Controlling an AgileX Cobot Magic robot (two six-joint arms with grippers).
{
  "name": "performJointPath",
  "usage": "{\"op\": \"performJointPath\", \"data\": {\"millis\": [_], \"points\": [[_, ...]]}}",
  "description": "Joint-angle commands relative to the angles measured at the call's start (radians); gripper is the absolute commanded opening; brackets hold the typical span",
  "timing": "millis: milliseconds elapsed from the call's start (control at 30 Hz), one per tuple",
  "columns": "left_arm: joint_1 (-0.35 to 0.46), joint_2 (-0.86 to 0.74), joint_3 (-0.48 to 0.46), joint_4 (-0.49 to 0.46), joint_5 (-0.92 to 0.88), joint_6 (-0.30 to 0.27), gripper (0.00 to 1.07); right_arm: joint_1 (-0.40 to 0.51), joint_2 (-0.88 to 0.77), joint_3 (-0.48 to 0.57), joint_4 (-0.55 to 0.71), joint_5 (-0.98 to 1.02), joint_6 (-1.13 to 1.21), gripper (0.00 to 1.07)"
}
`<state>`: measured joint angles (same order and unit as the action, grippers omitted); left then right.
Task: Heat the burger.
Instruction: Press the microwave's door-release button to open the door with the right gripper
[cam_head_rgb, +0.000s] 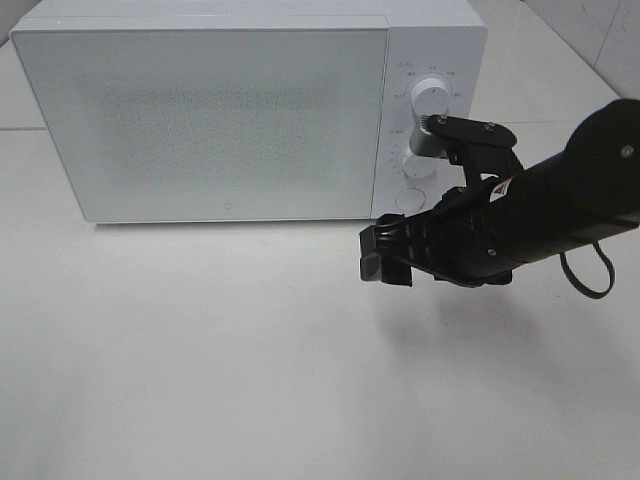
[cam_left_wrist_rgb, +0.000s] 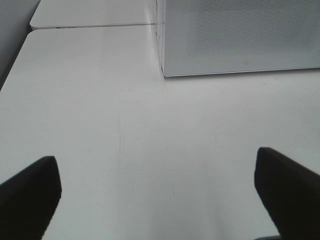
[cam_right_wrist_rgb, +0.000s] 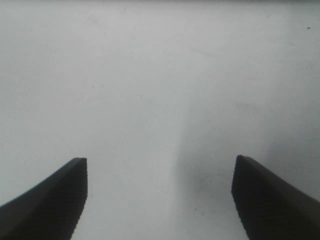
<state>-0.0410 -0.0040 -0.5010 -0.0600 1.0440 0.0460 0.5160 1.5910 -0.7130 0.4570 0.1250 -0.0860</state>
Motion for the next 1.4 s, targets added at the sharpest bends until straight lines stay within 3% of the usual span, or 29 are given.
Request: {"op": "performJointPath", "data": {"millis": [33, 167, 233, 400, 833, 1400], "points": [[0.002, -0.022, 0.004, 0.004, -0.006, -0.008, 1.04, -0.029, -0.008, -0.067, -0.074, 0.249, -0.104, 0.76], [0.002, -0.022, 0.004, 0.004, -0.006, -0.008, 1.04, -0.029, -0.008, -0.123, -0.164, 0.414, -0.083, 0.76], [0.002, -0.022, 0.004, 0.004, -0.006, -0.008, 1.04, -0.029, -0.008, -0.180, -0.230, 0.593, -0.054, 0.76], [0.002, -0.022, 0.004, 0.004, -0.006, -0.008, 1.04, -0.027, -0.018, -0.248, -0.279, 0.818, -0.047, 0.76], [0.002, -0.022, 0.004, 0.004, -0.006, -0.008, 1.04, -0.027, -0.334, -0.247, -0.298, 0.909, -0.040, 0.76], [0.002, -0.022, 0.004, 0.004, -0.006, -0.008, 1.04, -0.040, -1.018, 0.011, -0.321, 0.847, 0.003, 0.76]]}}
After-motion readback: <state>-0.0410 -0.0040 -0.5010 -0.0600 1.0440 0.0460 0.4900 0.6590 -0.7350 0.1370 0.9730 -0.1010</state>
